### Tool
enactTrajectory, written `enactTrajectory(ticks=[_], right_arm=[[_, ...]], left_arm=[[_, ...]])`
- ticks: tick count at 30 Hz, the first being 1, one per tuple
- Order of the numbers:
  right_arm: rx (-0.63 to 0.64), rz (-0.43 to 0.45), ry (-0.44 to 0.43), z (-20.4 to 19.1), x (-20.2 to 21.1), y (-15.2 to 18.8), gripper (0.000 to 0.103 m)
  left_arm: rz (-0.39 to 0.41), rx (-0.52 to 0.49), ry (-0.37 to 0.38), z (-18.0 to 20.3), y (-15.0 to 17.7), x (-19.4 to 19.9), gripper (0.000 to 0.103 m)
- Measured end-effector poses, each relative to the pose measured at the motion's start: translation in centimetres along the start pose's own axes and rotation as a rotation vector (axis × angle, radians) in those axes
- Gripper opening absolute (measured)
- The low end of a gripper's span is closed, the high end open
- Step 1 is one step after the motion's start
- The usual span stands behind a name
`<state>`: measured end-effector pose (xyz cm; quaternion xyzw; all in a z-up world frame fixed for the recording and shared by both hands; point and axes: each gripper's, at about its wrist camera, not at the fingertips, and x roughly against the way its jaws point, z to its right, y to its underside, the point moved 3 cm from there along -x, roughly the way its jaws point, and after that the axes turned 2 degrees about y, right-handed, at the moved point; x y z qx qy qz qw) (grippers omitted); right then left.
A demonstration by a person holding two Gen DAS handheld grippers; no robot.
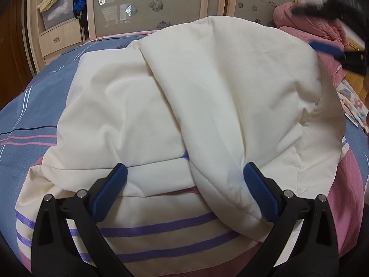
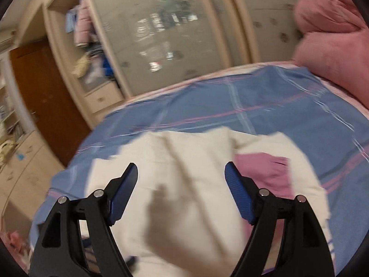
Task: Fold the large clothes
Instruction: 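Press the folded hood flat onto the jacket with the right tool, then move both tools to the jacket's pink hem edge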
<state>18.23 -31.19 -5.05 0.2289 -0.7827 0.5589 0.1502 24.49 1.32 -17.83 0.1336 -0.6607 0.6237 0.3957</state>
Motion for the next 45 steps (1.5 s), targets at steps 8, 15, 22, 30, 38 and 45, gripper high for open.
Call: enactTrajectory(ticks=[8, 15, 22, 30, 38, 45], right_arm=[[0.137, -0.171, 0.187, -1.4, -7.8, 4.0, 0.067], [0.217, -0.162, 0.252, -0.3, -9.9, 6.7, 0.073], [0.152, -0.044, 0.184, 0.2, -0.5, 7.0, 0.082], [0.08, -0.16, 0.43, 12.8, 12.4, 15.0, 0.087], [-0.151, -0.454, 0.217, 20.1, 16.3, 24.0, 0.087], [-0.074, -0.471, 0.112, 18.5, 17.7, 25.3, 0.046]], left_arm=[[-0.001, 0.001, 0.004, 0.1, 0.0, -0.1, 0.101], [-0.003, -0.016, 0.003, 0.5, 0.3, -0.2, 0.101], [-0.003, -0.003, 0.007, 0.4, 0.2, -0.1, 0.101], [0.016, 0.083, -0.102, -2.9, 5.1, 8.7, 0.101], [-0.263, 0.231, -0.126, -9.0, 18.9, 16.1, 0.101], [-0.333, 0.287, -0.079, -6.4, 20.7, 15.6, 0.091]])
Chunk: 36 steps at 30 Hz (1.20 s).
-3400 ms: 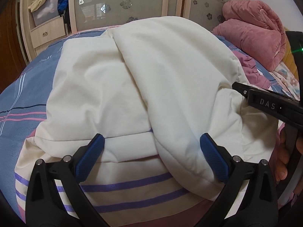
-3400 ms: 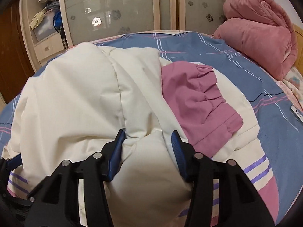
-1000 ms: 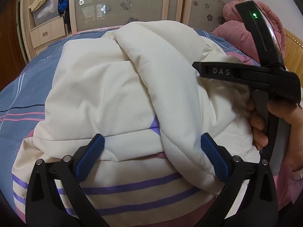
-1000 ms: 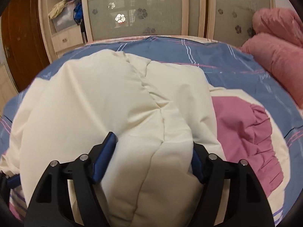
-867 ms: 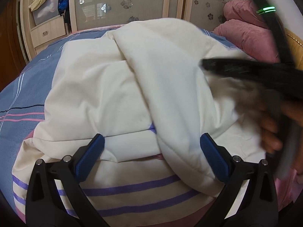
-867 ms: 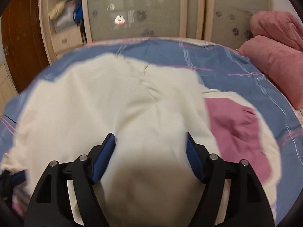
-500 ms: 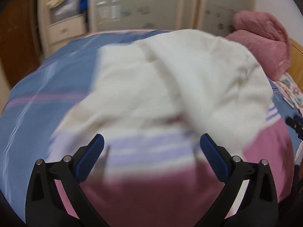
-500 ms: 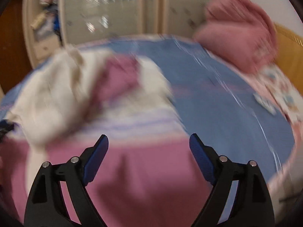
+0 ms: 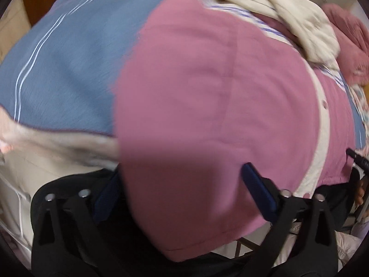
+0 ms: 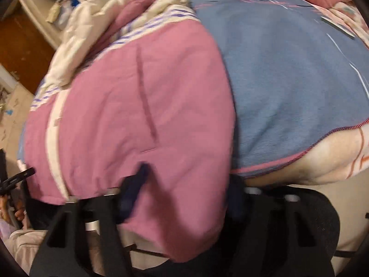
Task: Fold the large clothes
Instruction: 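Move both tools to the jacket's pink hem edge, then grasp the pink hem with the left tool while the right tool grasps it too, then flip the jacket over with both tools, laying the pink back upward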
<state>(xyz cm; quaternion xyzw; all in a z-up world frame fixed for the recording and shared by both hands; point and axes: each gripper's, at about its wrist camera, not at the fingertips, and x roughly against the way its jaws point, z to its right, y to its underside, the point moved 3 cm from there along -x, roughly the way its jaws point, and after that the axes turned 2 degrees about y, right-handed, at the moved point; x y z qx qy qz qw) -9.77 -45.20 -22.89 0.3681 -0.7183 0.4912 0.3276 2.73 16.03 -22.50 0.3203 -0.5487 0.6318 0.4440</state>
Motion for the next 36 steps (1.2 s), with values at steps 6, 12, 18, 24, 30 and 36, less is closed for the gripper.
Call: enactTrajectory(ticks=[6, 12, 18, 24, 30, 36], right_arm=[[0.016, 0.024, -0.012, -0.6, 1.2, 0.3, 0.021], [0.045, -0.016, 0.068, -0.9, -0.1, 0.6, 0.067], [0.072, -0.041, -0.093, -2.2, 1.8, -0.8, 0.012], [0.077, 0.155, -0.541, -5.4, 8.3, -7.5, 0.01], [-0.06, 0.403, -0.683, -7.2, 10.7, -21.2, 0.01], [-0.387, 0.405, -0.39, -2.4, 1.4, -34.7, 0.02]], left_arm=[[0.023, -0.079, -0.115, 2.8, 0.3, 0.2, 0.071], [0.03, -0.096, -0.126, 3.7, 0.6, 0.4, 0.068], [0.036, -0.13, -0.083, 4.7, 0.4, 1.6, 0.019], [0.156, -0.139, 0.377, 6.0, -3.9, 8.2, 0.015], [0.304, -0.035, 0.653, 6.0, -16.9, 12.1, 0.015], [0.303, 0.29, 0.295, 2.2, -33.7, 5.5, 0.034]])
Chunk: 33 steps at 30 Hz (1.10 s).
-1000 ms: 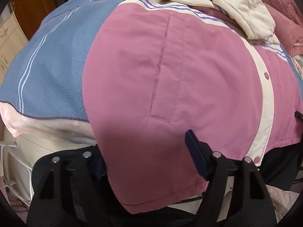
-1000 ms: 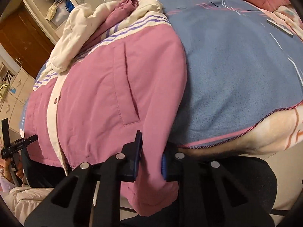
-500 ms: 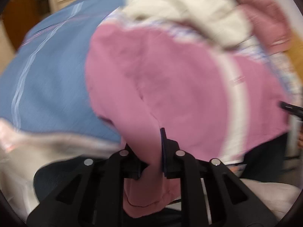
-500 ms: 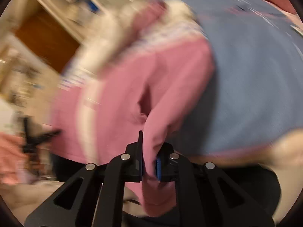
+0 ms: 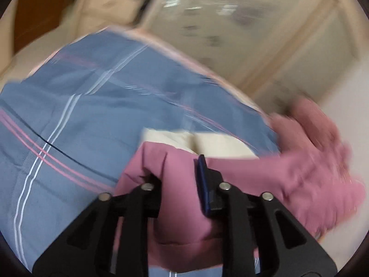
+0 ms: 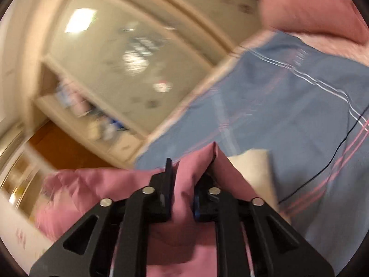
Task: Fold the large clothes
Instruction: 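Flip the jacket over with both tools, laying the pink back upward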
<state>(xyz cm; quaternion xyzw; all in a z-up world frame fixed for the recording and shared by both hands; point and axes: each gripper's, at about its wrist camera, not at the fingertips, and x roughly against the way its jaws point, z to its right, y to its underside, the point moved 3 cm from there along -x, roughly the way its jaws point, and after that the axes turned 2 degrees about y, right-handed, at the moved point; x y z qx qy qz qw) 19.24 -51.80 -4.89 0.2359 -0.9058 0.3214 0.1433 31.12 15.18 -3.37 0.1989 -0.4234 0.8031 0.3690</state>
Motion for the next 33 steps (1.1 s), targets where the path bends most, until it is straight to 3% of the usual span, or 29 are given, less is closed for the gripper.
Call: enactTrajectory(ticks=[1, 2, 3, 4, 5, 6, 8, 10, 12, 14, 16, 17, 19, 20, 22, 23, 25, 26, 28, 29, 31, 33], right_arm=[[-0.039, -0.031, 0.03, 1.4, -1.5, -0.1, 0.031], [-0.091, -0.064, 0.037, 3.0, -2.8, 0.1, 0.056], [-0.127, -0.073, 0.046, 4.2, -3.5, 0.4, 0.07], [-0.154, -0.068, 0.067, 5.3, -3.8, 0.6, 0.096], [-0.171, -0.056, 0.099, 6.2, -4.0, 0.7, 0.102], [-0.197, -0.046, 0.143, 7.9, -3.6, 0.4, 0.102], [-0.227, 0.001, 0.147, 9.3, -2.5, -0.2, 0.102], [-0.158, 0.071, 0.158, 8.0, -1.5, -0.5, 0.102], [0.012, 0.09, 0.16, 3.7, -1.8, 0.0, 0.102], [0.229, 0.04, 0.177, -1.9, -4.1, 2.2, 0.096], [0.477, 0.001, 0.252, -7.8, -7.2, 5.7, 0.09], [0.617, -0.022, 0.291, -10.7, -9.4, 8.5, 0.087], [0.733, -0.103, 0.328, -13.2, -13.0, 11.9, 0.081], [0.746, -0.15, 0.367, -13.5, -15.2, 13.2, 0.078], [0.717, -0.147, 0.405, -12.2, -17.0, 12.6, 0.079], [0.687, -0.136, 0.413, -11.0, -17.4, 11.3, 0.083], [0.551, -0.064, 0.623, -6.0, -16.6, 7.0, 0.084], [0.49, -0.05, 0.708, -3.6, -15.7, 5.5, 0.084], [0.328, -0.063, 0.783, 1.3, -14.0, 2.5, 0.083], [0.283, -0.024, 0.748, 2.2, -12.3, 1.8, 0.083], [0.301, 0.079, 0.657, 0.7, -10.0, 2.3, 0.083], [0.371, 0.111, 0.509, -3.5, -9.1, 4.7, 0.083]], left_arm=[[-0.03, 0.031, -0.013, -0.8, -0.5, -1.7, 0.039], [-0.081, 0.075, -0.019, -1.9, -0.6, -4.1, 0.048], [-0.116, 0.109, -0.015, -2.9, -0.4, -5.5, 0.055], [-0.133, 0.14, -0.002, -3.9, -0.3, -6.3, 0.06], [-0.121, 0.173, 0.043, -4.8, 0.2, -6.4, 0.066], [-0.087, 0.217, 0.121, -5.7, 0.3, -5.8, 0.075], [0.007, 0.322, 0.239, -7.5, -0.3, -4.3, 0.091], [0.123, 0.316, 0.169, -7.3, -1.1, -2.1, 0.092], [0.214, 0.111, 0.093, -3.2, -0.7, 0.1, 0.092], [0.212, -0.081, 0.027, 1.9, 0.6, -0.3, 0.092], [0.131, -0.292, -0.038, 7.1, 2.6, -3.0, 0.087], [0.083, -0.403, -0.08, 9.6, 4.2, -5.2, 0.08], [-0.01, -0.551, -0.204, 12.1, 6.8, -10.1, 0.07], [-0.032, -0.577, -0.254, 11.9, 7.3, -11.4, 0.066], [-0.036, -0.57, -0.363, 9.6, 7.0, -13.4, 0.072], [-0.016, -0.516, -0.406, 7.7, 6.0, -13.2, 0.079], [0.002, -0.369, -0.471, 3.2, 3.8, -11.8, 0.085], [0.012, -0.263, -0.497, -0.1, 2.6, -10.5, 0.084], [0.056, -0.2, -0.547, -3.2, 1.3, -7.9, 0.067], [0.09, -0.216, -0.548, -3.0, 1.3, -6.3, 0.062], [0.169, -0.272, -0.5, -1.4, 2.4, -3.2, 0.065], [0.216, -0.341, -0.448, 2.3, 4.0, -2.2, 0.083]])
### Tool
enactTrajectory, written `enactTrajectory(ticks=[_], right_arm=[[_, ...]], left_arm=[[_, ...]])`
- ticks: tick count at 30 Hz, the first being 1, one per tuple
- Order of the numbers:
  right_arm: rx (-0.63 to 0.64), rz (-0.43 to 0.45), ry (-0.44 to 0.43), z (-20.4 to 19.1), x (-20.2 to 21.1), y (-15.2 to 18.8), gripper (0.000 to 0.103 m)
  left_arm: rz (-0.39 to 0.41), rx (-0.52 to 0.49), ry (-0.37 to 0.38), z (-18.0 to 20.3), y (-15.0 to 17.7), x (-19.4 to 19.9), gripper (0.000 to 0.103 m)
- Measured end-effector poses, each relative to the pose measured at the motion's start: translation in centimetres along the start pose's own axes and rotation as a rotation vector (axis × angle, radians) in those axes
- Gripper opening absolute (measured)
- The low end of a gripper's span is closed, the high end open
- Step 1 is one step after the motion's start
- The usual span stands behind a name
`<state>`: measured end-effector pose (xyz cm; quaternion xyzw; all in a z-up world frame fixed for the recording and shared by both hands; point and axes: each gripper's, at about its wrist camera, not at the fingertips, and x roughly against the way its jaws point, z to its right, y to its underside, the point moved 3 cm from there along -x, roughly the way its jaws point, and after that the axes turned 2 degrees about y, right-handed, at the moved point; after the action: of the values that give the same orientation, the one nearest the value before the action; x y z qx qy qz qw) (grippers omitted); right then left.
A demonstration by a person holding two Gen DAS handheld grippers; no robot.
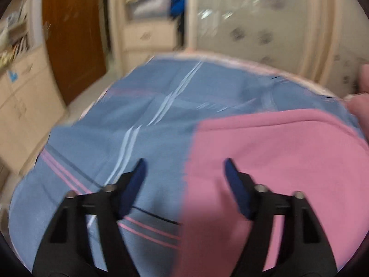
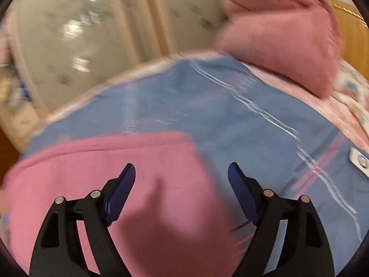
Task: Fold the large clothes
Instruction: 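Flip the jacket over with both tools, laying the pink back upward, then release the jacket and pull both tools back from it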
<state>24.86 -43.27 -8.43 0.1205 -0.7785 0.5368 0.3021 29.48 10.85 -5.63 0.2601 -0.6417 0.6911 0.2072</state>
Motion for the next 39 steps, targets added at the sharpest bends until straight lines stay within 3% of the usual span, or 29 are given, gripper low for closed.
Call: enactTrajectory(ticks=[3, 6, 8, 12, 14, 16, 17, 19, 21, 23, 25, 26, 29, 31, 35, 39], right_arm=[[0.171, -0.038, -0.132, -7.3, 1.8, 2.9, 0.083], [0.397, -0.071, -0.155, -12.9, 2.8, 7.7, 0.083], [0.483, -0.029, -0.103, -13.1, 3.7, 9.6, 0.084], [0.335, -0.088, -0.06, -4.8, 3.3, 9.8, 0.09], [0.261, -0.094, 0.057, 0.4, 2.8, 9.1, 0.096], [0.111, -0.117, 0.084, 5.0, 3.6, 8.4, 0.095], [0.085, -0.106, 0.088, 5.5, 4.4, 8.3, 0.094], [0.118, -0.017, 0.056, 4.4, 7.4, 8.6, 0.094], [0.186, 0.01, 0.008, 2.3, 9.0, 9.5, 0.094], [0.245, -0.031, -0.02, 0.4, 9.4, 11.3, 0.094], [0.28, -0.125, 0.041, -0.5, 7.1, 12.4, 0.094], [0.266, -0.158, 0.052, -0.2, 6.4, 12.7, 0.095], [0.128, -0.231, 0.14, 2.1, 6.4, 12.4, 0.095], [0.131, -0.186, 0.186, 2.0, 9.2, 12.4, 0.095], [0.216, -0.025, 0.119, -1.4, 17.0, 12.6, 0.095], [0.249, 0.069, 0.066, -3.8, 23.6, 13.4, 0.098]], left_arm=[[0.018, -0.154, 0.108, 7.3, 1.5, 2.7, 0.084], [-0.024, -0.26, 0.216, 12.6, 4.9, 2.9, 0.084], [-0.054, -0.304, 0.17, 13.6, 7.1, 1.7, 0.084], [-0.107, -0.173, 0.164, 8.7, 9.4, 0.9, 0.084], [-0.123, -0.099, 0.146, 6.1, 10.1, 2.2, 0.084], [-0.11, -0.048, 0.12, 4.3, 10.6, 4.1, 0.082], [-0.095, -0.053, 0.106, 4.4, 10.7, 5.0, 0.08], [-0.048, -0.097, 0.104, 5.8, 11.4, 7.8, 0.08], [-0.034, -0.139, 0.122, 7.4, 11.8, 8.7, 0.082], [-0.059, -0.176, 0.131, 9.2, 12.7, 7.9, 0.083], [-0.097, -0.19, 0.098, 9.6, 13.4, 5.5, 0.09], [-0.123, -0.171, 0.097, 9.2, 13.9, 4.7, 0.091], [-0.113, -0.124, 0.08, 8.5, 14.3, 7.8, 0.086], [-0.051, -0.129, 0.106, 9.0, 14.5, 11.6, 0.086], [0.037, -0.15, 0.114, 10.7, 15.5, 17.9, 0.092], [0.052, -0.17, 0.142, 13.3, 16.7, 22.6, 0.099]])
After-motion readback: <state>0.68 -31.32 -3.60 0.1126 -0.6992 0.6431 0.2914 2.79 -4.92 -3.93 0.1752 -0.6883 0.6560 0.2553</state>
